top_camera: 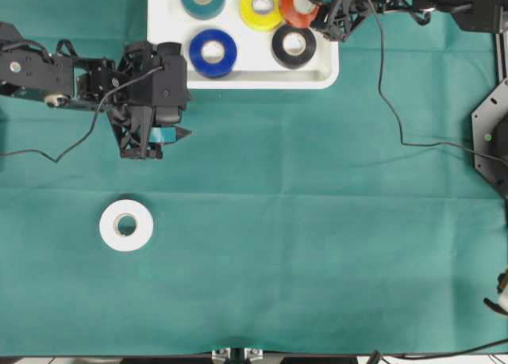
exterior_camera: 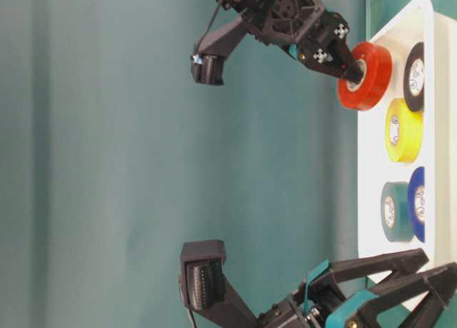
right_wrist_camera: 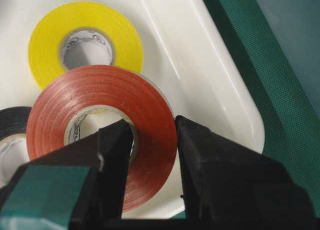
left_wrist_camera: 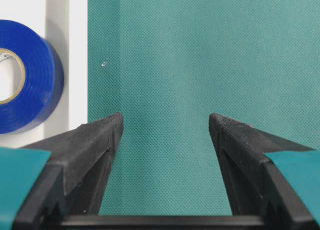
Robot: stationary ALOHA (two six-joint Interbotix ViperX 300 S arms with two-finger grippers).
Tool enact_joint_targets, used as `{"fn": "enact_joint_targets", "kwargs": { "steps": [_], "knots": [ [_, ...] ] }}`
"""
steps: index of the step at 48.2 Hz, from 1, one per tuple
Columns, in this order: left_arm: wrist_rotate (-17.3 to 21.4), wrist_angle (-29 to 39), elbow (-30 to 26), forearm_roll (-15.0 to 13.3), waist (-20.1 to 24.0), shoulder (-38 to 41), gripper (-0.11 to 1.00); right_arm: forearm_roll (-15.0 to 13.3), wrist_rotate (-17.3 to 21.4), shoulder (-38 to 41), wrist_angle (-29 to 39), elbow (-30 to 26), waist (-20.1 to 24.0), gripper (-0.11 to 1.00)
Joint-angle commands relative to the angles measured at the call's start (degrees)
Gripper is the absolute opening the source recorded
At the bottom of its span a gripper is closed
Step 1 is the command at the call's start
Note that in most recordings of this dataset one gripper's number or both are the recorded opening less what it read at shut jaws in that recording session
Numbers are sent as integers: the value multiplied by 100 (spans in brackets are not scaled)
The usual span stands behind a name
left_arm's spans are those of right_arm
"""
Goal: Put the tape alternately from left to right into the white case.
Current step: 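Carry the red roll to the tray's upper right and release it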
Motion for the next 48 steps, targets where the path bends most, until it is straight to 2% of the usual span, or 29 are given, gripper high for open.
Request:
{"fn": "enact_joint_targets", "kwargs": {
  "steps": [1,45,48],
  "knots": [
    [-9,-35,-53,-18,-26,-141,95,-18,-9,-35,-62,-158,-35,27],
    [0,-44,-62,-18,-35,-149,95,-18,-114,-35,-26,-132,-79,28],
    [-9,-44,-62,-18,-35,-149,95,-18,-114,-35,-18,-114,-70,42]
  ]
}}
